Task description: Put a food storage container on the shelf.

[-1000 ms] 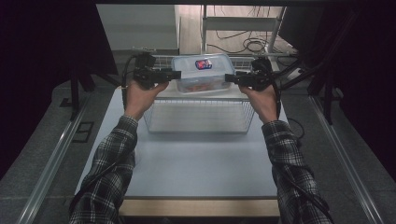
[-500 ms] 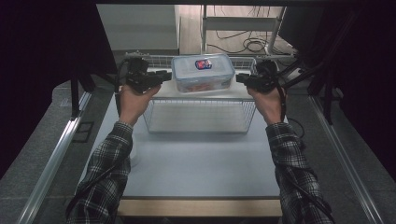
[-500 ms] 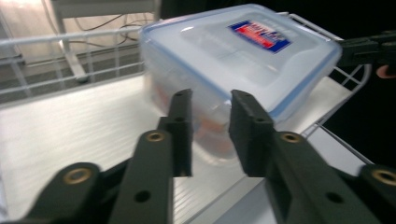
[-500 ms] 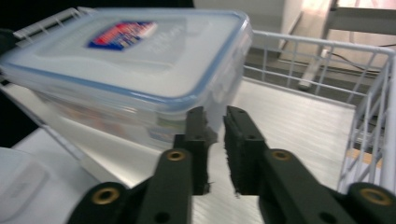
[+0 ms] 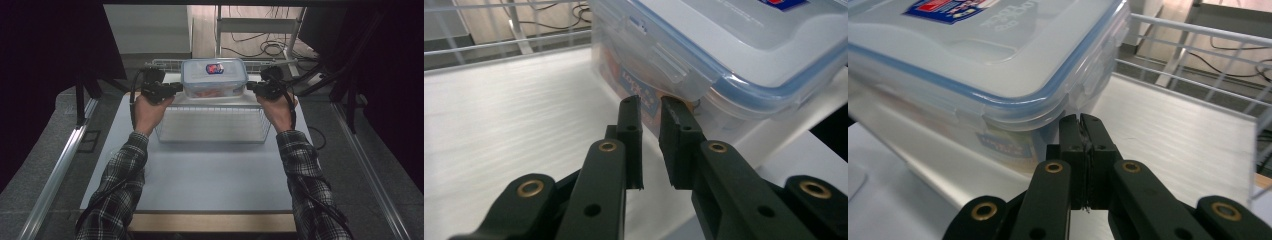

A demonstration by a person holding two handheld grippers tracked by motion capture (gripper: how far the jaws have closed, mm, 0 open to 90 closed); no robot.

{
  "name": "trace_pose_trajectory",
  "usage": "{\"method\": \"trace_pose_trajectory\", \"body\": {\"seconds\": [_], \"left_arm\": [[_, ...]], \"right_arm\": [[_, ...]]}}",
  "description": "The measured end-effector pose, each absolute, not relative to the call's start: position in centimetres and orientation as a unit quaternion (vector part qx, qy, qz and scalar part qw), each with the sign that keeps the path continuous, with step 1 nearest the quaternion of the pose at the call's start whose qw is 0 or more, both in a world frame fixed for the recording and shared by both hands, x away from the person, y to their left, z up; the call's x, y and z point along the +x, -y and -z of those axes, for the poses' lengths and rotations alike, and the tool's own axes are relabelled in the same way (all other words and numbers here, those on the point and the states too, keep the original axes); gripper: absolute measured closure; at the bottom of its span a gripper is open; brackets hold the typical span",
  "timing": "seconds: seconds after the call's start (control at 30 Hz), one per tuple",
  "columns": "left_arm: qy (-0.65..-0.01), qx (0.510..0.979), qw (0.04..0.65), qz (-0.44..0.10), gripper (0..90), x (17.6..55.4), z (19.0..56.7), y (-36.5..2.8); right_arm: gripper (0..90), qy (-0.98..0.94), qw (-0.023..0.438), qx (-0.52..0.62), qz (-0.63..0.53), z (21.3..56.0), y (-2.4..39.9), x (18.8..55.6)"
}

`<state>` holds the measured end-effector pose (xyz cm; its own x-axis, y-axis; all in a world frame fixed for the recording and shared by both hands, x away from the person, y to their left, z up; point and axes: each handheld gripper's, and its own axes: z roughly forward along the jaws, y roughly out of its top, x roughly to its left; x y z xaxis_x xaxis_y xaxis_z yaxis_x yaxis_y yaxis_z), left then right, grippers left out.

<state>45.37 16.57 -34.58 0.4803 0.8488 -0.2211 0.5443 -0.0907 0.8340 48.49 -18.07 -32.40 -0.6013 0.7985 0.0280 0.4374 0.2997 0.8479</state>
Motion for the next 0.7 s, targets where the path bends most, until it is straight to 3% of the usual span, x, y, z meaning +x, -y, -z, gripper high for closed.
{"method": "trace_pose_trajectory", "body": {"seconds": [0.33, 0.7], "left_arm": [[-0.489, 0.721, 0.458, -0.176, 79.9, 45.7, 34.5, -17.2], [-0.463, 0.724, 0.484, -0.168, 64.5, 42.4, 35.0, -18.2]], "right_arm": [[86.6, -0.787, 0.202, 0.382, -0.44, 32.4, 17.5, 47.9], [71.3, -0.792, 0.191, 0.359, -0.456, 32.6, 18.1, 45.5]]}}
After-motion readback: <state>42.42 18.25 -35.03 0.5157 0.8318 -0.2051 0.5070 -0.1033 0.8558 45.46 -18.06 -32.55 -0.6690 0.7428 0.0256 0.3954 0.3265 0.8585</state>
